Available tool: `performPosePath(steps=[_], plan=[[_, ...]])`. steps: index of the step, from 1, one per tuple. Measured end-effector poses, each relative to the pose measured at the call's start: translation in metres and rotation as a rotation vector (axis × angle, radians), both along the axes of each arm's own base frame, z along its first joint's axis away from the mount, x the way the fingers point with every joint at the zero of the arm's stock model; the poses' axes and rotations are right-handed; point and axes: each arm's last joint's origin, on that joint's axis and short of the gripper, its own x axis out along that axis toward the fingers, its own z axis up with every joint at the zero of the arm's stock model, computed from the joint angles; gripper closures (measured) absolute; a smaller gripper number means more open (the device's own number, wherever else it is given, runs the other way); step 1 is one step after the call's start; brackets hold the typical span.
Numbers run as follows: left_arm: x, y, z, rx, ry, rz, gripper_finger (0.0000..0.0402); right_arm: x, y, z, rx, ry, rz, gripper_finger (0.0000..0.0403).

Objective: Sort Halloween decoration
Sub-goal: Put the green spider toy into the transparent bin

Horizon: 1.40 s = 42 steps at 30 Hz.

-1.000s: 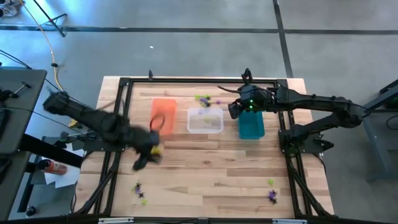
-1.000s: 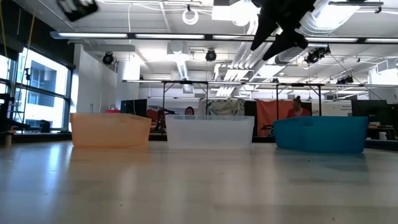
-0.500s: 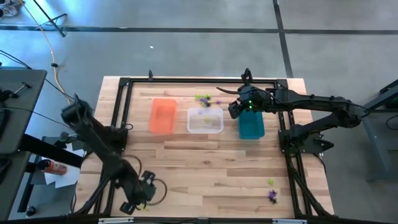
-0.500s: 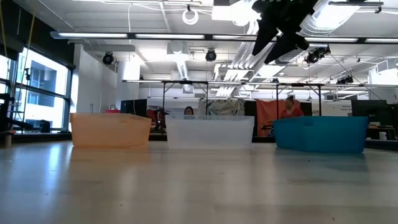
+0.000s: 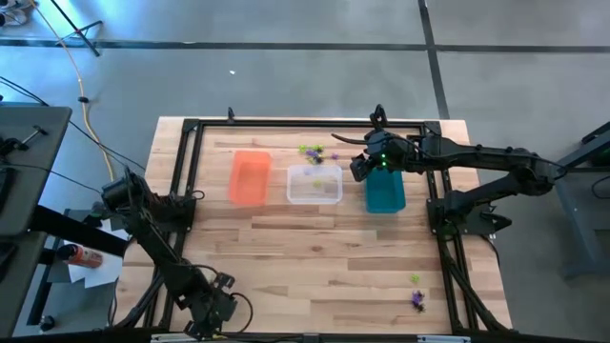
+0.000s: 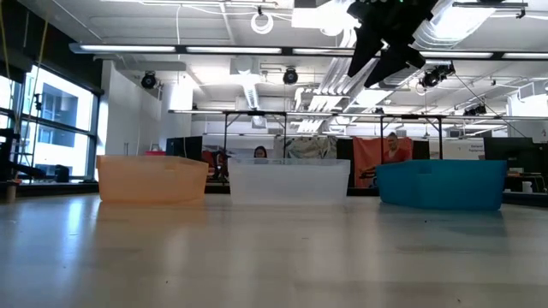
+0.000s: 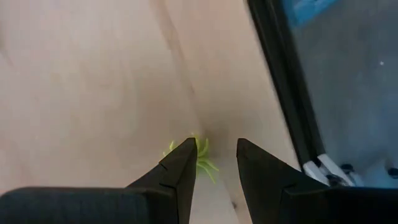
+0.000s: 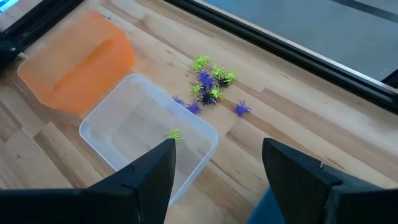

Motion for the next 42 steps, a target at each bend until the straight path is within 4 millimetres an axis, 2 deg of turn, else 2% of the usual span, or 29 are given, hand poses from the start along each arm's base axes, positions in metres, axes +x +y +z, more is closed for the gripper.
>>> performPosePath(steps=[9,22,25,29,31,37,42], plan=[[-0.006,0.001,0.001,0.055,-0.022,0.046,0.0295,0.000,0.000,0.000,-0.011,-0.001,-0.008,0.0167],[-0.010,-0.003,-0.015,0.128,-0.016,0.035,0.0297,0.000,0.000,0.000,-0.012,0.001,-0.008,0.0167],[-0.009,-0.002,-0.015,0.130,-0.015,0.040,0.0316,0.000,-0.001,0.000,-0.016,0.002,-0.011,0.0167],[-0.008,0.000,-0.015,0.119,0.004,0.062,0.0383,0.000,-0.001,0.001,-0.025,0.004,-0.019,0.0167],[-0.006,0.000,-0.015,0.100,0.033,0.105,0.0392,0.000,-0.001,0.001,-0.028,0.005,-0.022,0.0167],[-0.003,0.007,-0.001,0.050,0.026,0.145,0.0399,0.000,-0.001,0.001,-0.033,0.008,-0.017,0.0167],[-0.002,0.019,0.035,-0.032,-0.034,0.155,0.0401,0.000,-0.001,0.001,-0.050,0.018,-0.011,0.0167]])
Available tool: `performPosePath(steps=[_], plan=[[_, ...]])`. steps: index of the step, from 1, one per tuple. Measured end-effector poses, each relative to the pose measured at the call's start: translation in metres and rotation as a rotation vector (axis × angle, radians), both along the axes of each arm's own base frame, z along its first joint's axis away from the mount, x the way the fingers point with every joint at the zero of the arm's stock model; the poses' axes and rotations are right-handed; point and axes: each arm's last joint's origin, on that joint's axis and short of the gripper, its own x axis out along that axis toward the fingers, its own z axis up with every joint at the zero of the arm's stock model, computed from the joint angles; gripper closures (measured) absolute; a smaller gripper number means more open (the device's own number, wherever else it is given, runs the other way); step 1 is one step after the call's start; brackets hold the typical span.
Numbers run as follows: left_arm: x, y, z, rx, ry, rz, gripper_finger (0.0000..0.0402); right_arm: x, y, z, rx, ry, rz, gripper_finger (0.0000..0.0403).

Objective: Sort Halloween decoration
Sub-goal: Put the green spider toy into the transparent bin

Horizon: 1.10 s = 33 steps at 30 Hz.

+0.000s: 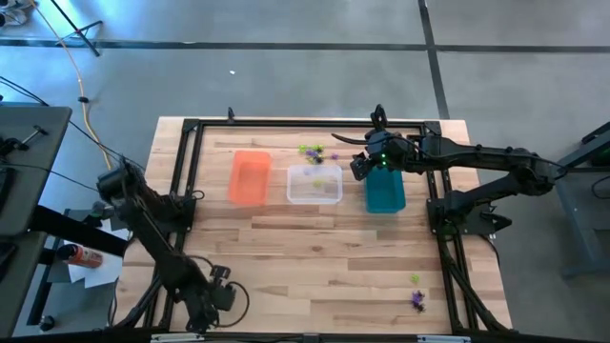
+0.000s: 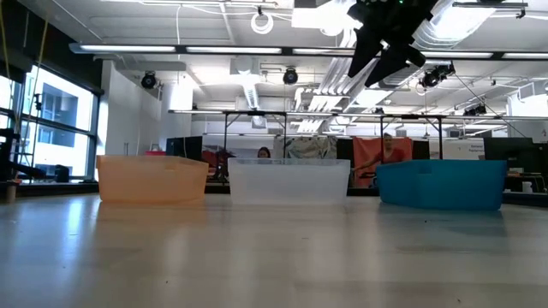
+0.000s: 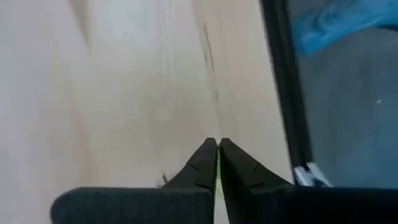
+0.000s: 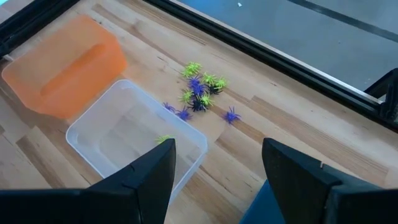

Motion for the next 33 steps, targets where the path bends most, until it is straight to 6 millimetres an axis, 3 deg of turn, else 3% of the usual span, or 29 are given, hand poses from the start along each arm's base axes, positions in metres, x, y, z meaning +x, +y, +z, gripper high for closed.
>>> performPosePath(steps=[3,6,11,17,21,25,29,33], plan=[[0.003,0.014,0.030,-0.082,-0.075,0.023,0.0401,0.000,0.000,0.000,0.000,0.000,0.000,0.0167],[0.011,0.041,0.063,-0.126,-0.210,0.068,0.0401,0.000,0.000,0.000,-0.004,0.006,0.013,0.0167],[0.029,0.109,0.106,-0.030,-0.486,0.240,0.0401,0.001,0.001,0.001,0.000,0.003,0.059,0.0167],[0.056,0.190,0.137,0.169,-0.773,0.450,0.0401,0.003,0.001,0.002,0.008,-0.016,0.078,0.0167],[0.075,0.228,0.143,0.152,-0.973,0.483,0.0401,0.007,0.002,0.005,-0.001,-0.055,0.143,0.0167],[0.091,0.253,0.138,0.041,-1.192,0.501,0.0401,0.015,0.003,0.013,-0.011,-0.152,0.263,0.0167],[0.099,0.264,0.128,-0.060,-1.321,0.529,0.0401,0.025,0.006,0.026,-0.017,-0.312,0.440,0.0167],[0.102,0.266,0.122,-0.068,-1.326,0.542,0.0401,0.032,0.016,0.039,-0.095,-0.436,0.616,0.0167]])
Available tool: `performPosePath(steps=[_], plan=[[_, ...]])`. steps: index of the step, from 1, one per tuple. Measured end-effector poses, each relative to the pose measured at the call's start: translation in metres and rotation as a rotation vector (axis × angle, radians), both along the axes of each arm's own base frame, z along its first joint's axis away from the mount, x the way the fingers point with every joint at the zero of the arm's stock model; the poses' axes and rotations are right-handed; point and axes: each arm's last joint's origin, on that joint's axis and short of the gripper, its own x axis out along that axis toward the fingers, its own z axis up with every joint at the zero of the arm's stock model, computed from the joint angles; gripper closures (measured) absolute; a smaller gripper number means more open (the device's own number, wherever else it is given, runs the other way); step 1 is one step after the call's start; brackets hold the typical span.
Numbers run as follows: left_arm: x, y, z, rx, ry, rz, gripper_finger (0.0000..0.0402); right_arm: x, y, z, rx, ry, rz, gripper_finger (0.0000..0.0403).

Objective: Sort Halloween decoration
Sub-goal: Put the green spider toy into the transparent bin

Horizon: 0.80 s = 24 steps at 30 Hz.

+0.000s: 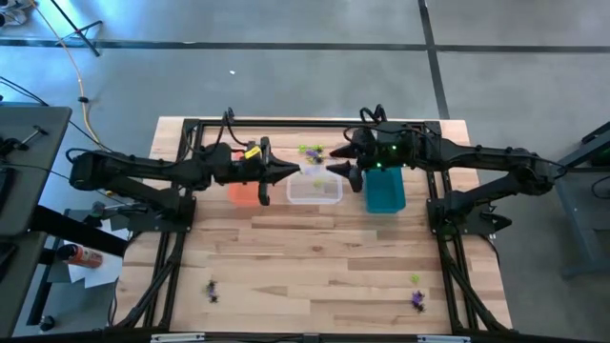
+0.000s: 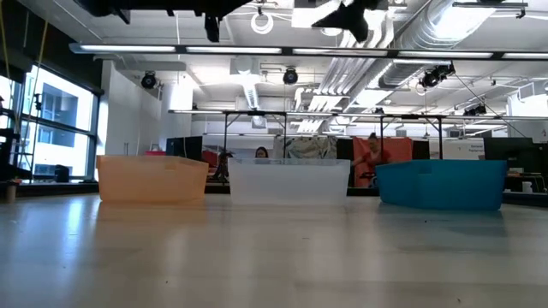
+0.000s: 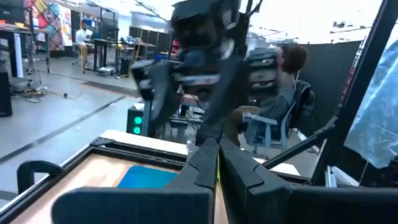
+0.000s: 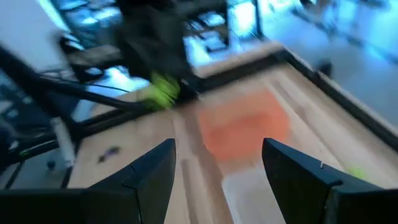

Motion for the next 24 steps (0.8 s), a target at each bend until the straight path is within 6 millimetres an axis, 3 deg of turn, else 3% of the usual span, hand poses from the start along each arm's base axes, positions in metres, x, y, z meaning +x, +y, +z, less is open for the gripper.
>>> performPosePath(steps=[5,13,19,24], plan=[[0.006,0.000,-0.010,0.003,0.034,0.003,0.0401,0.001,0.010,0.001,-0.157,0.003,0.073,0.0167],[0.013,0.002,-0.011,0.000,0.078,0.026,0.0401,0.002,0.015,0.001,-0.088,-0.008,0.065,0.0167],[0.038,0.022,0.002,0.084,0.464,0.115,0.0401,0.003,0.010,0.004,-0.085,-0.038,0.043,0.0167],[0.065,0.054,-0.019,0.039,0.722,0.167,0.0401,0.002,0.005,0.004,-0.082,-0.038,0.026,0.0167]])
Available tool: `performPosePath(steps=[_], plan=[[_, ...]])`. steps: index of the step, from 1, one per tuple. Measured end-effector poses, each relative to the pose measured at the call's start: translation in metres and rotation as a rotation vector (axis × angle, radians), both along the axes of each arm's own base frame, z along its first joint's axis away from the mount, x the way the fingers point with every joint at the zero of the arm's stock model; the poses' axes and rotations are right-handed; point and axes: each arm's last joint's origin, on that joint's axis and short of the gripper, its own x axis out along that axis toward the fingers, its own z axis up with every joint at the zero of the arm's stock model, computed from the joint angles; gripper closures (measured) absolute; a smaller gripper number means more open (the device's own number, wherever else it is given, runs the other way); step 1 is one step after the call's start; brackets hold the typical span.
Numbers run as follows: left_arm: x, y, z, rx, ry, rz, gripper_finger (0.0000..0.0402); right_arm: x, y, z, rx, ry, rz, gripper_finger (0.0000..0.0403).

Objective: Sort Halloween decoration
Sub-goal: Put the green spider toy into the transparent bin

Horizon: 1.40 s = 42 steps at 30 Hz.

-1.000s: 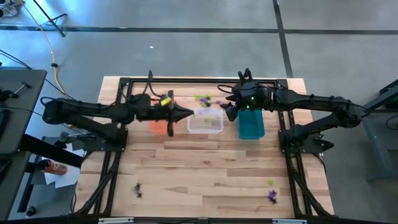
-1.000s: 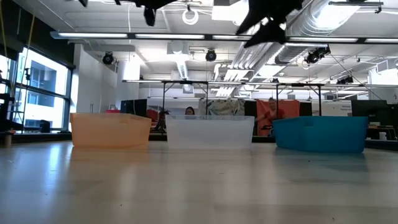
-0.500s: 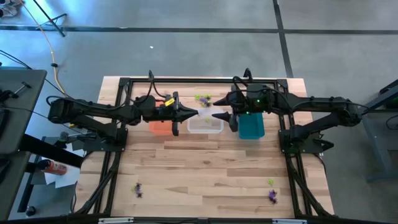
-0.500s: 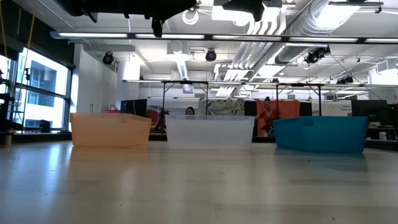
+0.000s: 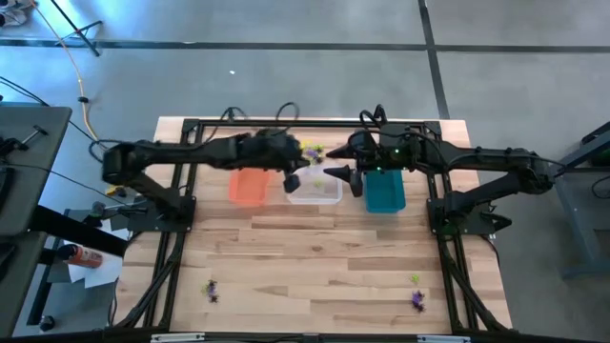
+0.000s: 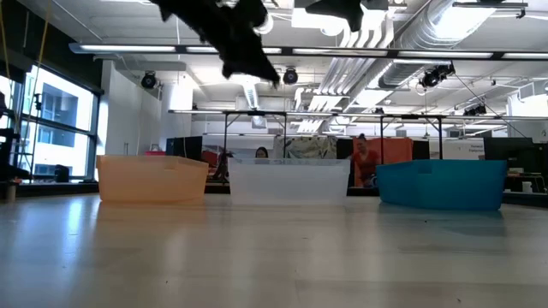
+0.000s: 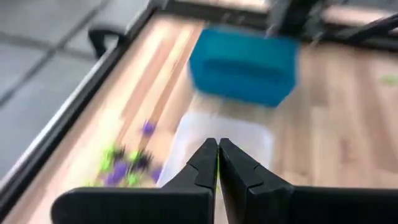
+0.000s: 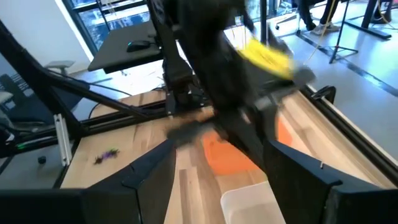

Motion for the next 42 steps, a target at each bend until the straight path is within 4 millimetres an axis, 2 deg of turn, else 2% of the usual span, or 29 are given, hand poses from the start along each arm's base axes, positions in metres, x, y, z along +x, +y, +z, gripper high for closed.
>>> performPosePath(steps=[4,10,17,22,31,36,42], plan=[[0.017,0.016,-0.037,-0.053,0.121,0.048,0.0401,0.000,-0.001,0.000,-0.010,0.001,-0.036,0.0167],[0.034,0.023,-0.093,-0.104,0.263,0.064,0.0401,0.000,-0.003,0.000,-0.031,0.001,-0.107,0.0167],[0.041,0.025,-0.124,-0.114,0.336,0.059,0.0401,0.000,-0.005,0.001,-0.047,-0.010,-0.158,0.0167],[0.042,0.025,-0.135,-0.116,0.368,0.053,0.0401,0.000,-0.005,0.002,-0.047,-0.012,-0.158,0.0167],[0.043,0.025,-0.135,-0.082,0.372,0.018,0.0393,0.000,-0.005,0.002,-0.046,-0.020,-0.158,0.0167],[0.041,0.024,-0.135,-0.106,0.382,0.040,0.0339,0.000,-0.005,0.002,-0.046,-0.019,-0.157,0.0167],[0.041,0.025,-0.120,-0.134,0.391,0.057,0.0261,0.000,-0.005,0.003,-0.044,-0.022,-0.155,0.0167]])
